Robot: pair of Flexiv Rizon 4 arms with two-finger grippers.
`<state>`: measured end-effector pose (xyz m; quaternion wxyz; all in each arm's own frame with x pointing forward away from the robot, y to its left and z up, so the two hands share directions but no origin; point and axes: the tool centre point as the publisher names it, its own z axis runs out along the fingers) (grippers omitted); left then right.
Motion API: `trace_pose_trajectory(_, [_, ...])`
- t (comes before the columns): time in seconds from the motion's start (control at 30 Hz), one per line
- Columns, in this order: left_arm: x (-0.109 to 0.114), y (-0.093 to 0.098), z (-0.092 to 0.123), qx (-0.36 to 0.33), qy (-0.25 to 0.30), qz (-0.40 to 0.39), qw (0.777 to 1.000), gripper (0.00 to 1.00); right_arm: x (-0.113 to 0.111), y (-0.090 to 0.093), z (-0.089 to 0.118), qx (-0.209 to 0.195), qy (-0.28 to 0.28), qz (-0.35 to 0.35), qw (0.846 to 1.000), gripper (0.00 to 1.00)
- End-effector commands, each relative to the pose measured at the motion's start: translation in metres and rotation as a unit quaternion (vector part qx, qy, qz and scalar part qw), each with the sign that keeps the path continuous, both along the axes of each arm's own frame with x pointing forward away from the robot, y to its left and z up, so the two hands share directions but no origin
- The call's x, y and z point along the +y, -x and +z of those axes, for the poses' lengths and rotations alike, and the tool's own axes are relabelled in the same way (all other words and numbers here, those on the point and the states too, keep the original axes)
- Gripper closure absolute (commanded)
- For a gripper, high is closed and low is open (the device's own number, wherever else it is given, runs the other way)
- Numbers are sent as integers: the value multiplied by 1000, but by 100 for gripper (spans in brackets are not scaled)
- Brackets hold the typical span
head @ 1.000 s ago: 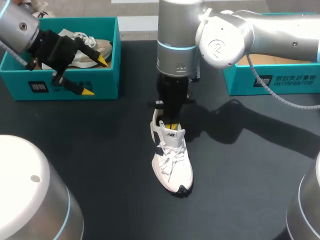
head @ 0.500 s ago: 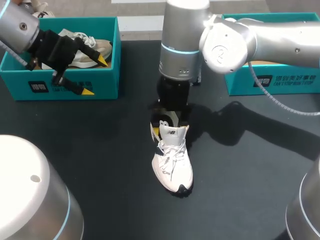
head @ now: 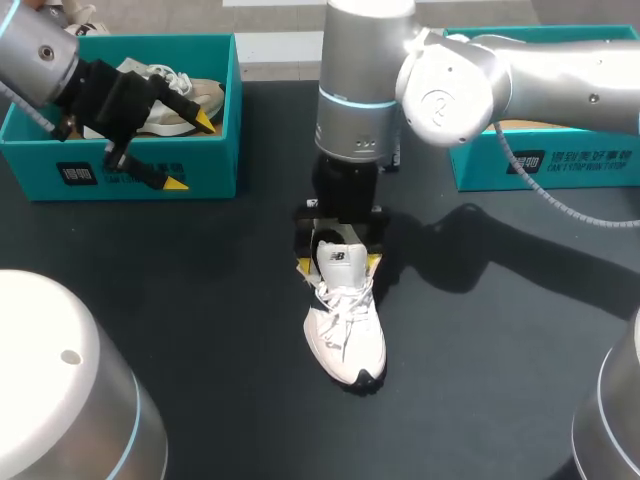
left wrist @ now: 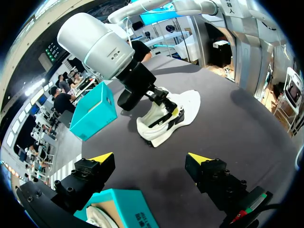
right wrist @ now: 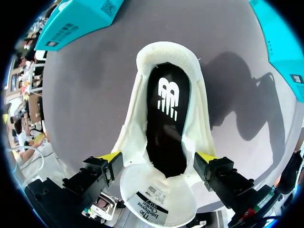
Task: Take the shoe out of the shoebox, open the shoe tongue, remove and reinsert the insole, then place the shoe into the shoebox
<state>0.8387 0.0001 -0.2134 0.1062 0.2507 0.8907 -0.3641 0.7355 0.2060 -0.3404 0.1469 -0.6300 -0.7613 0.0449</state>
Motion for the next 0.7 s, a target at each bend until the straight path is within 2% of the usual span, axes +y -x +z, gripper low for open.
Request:
trace_pose_trajectory(0.03, [0,0,0,0,-1,0,1000,0,-4,1,3,-9,3,-3,1000,0])
trace_pose_trajectory(0.43, [0,0,0,0,-1,0,1000,0,-14,27,30,-22,30,-38,999,0])
trace_pose_trajectory(0.7, [0,0,0,0,-1,0,1000,0,-15,53,47,-12,33,-61,997,0])
